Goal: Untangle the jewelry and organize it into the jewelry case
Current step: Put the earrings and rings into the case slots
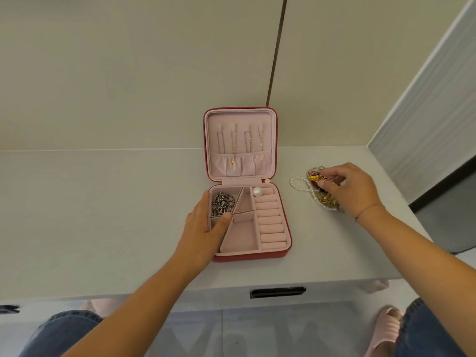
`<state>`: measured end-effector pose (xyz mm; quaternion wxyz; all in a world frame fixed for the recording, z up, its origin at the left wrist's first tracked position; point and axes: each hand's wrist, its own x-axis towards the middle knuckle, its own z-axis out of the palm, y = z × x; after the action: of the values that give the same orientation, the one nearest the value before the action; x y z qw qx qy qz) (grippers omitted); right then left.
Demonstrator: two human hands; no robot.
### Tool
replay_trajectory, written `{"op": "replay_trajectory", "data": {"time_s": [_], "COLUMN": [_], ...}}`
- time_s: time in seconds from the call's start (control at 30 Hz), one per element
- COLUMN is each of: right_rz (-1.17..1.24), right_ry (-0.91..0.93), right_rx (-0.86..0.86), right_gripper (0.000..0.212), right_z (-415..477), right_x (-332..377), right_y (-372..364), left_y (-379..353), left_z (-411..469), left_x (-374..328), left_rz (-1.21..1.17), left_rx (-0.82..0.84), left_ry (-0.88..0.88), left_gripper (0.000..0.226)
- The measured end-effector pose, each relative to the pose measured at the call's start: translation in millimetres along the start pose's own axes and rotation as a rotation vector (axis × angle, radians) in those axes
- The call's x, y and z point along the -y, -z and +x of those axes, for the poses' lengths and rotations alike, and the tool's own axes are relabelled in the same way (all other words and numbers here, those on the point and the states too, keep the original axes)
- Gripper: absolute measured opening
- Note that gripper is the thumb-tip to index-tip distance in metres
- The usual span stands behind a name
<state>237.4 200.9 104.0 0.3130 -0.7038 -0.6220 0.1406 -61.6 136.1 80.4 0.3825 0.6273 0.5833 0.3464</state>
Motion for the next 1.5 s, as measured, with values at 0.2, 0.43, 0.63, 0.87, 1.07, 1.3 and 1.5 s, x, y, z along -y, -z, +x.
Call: {"op": "replay_trajectory", "data": {"time_s": [0.2,0.43,0.63,0.87,1.07,1.3,1.5], "right_rz": [-0.077,-0.051,0.135,0.571,0.529,0.435,0.309], "right_ry": [-0.102,-0.088,-0.109,-0.150,-0.078,-0.026,0.015], "right_rx": [0.044,0.058,-0.026,0.210,0.373,0.372,0.313], "right_gripper": [0.026,0.013,0.007,0.008,0.006,0.002,0.009], "right_z": [8,6,3,-11,-14,-11,-11], "right_x": [-27,-29,-14,40,60,61,60], "right_y": [5,1,9,-6,-34,-40,-49], "left_y": [-4,-6,-5,-6,-3,-2,-3], "left_z": [2,5,4,7,5,6,8], "left_x": [-1,-1,-3,0,-7,-7,4], "left_rz": [0.029,0.038,0.027,0.026,0.022,0.037,0.136], "left_rx": [-0.016,-0.040,-0.030,-0.017,0.020,0.017,0.003], "left_ry": [0.019,0.033,0.036,0.048,0.032,0.017,0.002], "left_gripper": [0.036,0.037,0.035,0.040,0.039,0.039,0.044]}}
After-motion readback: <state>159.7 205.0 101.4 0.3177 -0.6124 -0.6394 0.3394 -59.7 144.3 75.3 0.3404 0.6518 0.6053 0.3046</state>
